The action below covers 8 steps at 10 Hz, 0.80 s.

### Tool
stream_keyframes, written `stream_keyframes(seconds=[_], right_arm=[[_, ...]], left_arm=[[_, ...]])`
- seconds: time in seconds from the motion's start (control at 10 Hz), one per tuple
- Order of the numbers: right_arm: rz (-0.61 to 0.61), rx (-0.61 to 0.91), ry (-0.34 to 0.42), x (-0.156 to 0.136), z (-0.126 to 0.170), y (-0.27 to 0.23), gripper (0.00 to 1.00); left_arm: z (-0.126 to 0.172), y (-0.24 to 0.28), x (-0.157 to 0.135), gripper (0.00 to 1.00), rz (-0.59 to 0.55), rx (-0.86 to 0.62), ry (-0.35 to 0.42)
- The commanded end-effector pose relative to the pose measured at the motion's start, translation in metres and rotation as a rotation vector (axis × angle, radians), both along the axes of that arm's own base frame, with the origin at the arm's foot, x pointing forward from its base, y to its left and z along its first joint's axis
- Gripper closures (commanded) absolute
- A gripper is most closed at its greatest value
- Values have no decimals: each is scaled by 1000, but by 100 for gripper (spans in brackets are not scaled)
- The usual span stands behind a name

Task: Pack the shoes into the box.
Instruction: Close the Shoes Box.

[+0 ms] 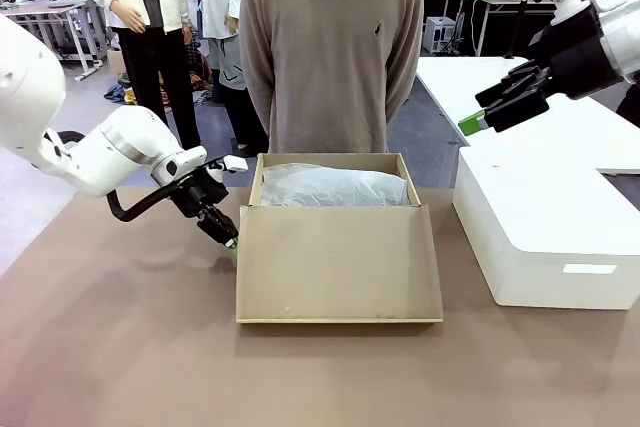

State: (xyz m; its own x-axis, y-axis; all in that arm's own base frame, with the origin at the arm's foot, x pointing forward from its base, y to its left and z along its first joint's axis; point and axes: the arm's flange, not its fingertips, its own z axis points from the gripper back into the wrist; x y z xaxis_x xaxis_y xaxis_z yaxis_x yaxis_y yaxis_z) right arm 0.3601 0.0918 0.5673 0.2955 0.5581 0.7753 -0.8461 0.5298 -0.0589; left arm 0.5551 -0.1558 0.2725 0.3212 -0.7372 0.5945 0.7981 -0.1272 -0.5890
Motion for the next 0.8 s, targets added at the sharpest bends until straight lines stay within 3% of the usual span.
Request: stream_keyframes(seconds=[0.0, 0.7], right_arm=[[23, 17, -14, 4, -1, -1, 0], [23, 17, -14, 4, -1, -1, 0]], left_arm=[[4, -2, -12, 100, 19, -14, -5], [-5, -14, -38, 100, 11, -59, 9]])
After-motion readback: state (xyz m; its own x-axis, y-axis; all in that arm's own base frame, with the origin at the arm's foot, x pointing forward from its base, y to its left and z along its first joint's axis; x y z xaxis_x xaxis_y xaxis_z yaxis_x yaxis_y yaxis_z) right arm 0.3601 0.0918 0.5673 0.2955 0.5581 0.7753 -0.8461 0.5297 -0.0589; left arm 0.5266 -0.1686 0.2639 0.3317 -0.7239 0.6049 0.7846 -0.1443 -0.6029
